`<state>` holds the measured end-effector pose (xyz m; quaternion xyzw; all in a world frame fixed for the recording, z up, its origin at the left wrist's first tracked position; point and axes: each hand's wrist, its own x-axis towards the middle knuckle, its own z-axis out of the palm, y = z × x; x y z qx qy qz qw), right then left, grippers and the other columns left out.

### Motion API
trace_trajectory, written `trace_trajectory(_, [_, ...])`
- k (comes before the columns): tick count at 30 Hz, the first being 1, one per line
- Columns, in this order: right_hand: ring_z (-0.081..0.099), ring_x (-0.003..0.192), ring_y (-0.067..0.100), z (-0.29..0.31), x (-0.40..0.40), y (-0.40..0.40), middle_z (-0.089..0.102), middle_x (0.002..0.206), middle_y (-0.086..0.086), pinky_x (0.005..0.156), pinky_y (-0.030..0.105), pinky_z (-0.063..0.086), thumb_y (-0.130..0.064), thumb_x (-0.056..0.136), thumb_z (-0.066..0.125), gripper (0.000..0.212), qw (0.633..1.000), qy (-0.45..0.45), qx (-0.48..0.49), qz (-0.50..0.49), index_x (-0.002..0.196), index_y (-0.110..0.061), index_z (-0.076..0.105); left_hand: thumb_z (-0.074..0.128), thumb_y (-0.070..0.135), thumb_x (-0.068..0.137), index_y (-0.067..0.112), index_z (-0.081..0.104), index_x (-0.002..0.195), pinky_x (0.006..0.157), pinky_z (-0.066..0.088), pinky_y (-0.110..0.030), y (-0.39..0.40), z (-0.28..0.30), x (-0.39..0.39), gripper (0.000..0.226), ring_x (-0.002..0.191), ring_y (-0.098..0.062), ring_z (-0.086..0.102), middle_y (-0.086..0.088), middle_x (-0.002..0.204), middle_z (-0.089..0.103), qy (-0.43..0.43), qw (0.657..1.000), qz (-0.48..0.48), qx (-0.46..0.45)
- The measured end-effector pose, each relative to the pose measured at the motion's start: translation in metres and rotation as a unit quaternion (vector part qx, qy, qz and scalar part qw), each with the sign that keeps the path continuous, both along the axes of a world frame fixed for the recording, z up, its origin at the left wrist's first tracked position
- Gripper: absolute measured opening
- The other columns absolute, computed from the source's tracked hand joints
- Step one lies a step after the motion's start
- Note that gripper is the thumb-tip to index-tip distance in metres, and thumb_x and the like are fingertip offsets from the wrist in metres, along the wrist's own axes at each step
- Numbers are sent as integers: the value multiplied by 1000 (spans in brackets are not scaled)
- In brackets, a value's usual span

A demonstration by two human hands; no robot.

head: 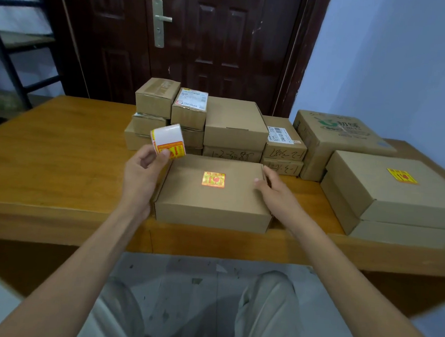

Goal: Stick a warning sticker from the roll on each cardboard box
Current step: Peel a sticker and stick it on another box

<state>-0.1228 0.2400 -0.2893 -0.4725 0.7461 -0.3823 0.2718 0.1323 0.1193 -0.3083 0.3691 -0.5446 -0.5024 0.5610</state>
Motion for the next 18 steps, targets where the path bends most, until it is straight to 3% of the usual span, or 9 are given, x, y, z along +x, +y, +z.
trace_trajectory(3, [48, 127, 12, -4, 8, 6, 41, 161, -8, 100, 34, 45, -40, 110, 50, 62, 994, -106, -22, -30, 167, -36, 24, 69, 40, 95, 22, 72, 121, 106, 52, -51, 15, -1, -4, 32, 111, -14, 70, 3, 116, 78, 46, 997, -29, 54])
trace_trajectory(5, [53, 121, 10, 0, 8, 8, 44, 158, -8, 94, 33, 48, -35, 109, 53, 64, 988, -139, -41, -48, 166, -37, 26, 67, 35, 96, 18, 71, 124, 99, 57, -42, 27, 4, -10, 33, 110, -12, 72, 4, 114, 79, 59, 996, -44, 41])
trace_trajectory(9, [58, 111, 7, 31, -12, 11, 47, 143, -15, 80, 28, 51, -31, 106, 57, 65, 987, -140, -52, -64, 165, -41, 29, 65, 27, 100, 19, 73, 115, 81, 59, -20, 39, 43, -26, 18, 96, 0, 73, 11, 103, 80, 63, 996, -57, -5])
trace_trajectory(11, [65, 109, 13, 60, -29, 13, 54, 138, -15, 79, 31, 57, -29, 104, 59, 65, 985, -145, -62, -72, 162, -42, 34, 70, 30, 97, 20, 75, 114, 80, 58, -19, 41, 70, -42, 20, 99, -3, 74, 8, 105, 81, 57, 996, -71, -16])
trace_trajectory(14, [68, 105, 9, 104, -65, 22, 63, 130, -14, 72, 24, 55, -25, 101, 64, 64, 986, -123, -72, -85, 160, -39, 42, 73, 28, 96, 19, 77, 112, 76, 58, -17, 45, 106, -78, 19, 96, -5, 76, 6, 103, 82, 69, 992, -102, -14])
trace_trajectory(18, [67, 106, 11, 144, -122, 49, 67, 124, -12, 76, 27, 55, -25, 102, 65, 57, 985, -111, -69, -114, 156, -35, 49, 72, 28, 98, 15, 76, 114, 74, 58, -16, 53, 143, -141, 22, 91, -2, 76, 6, 100, 82, 69, 987, -145, -14])
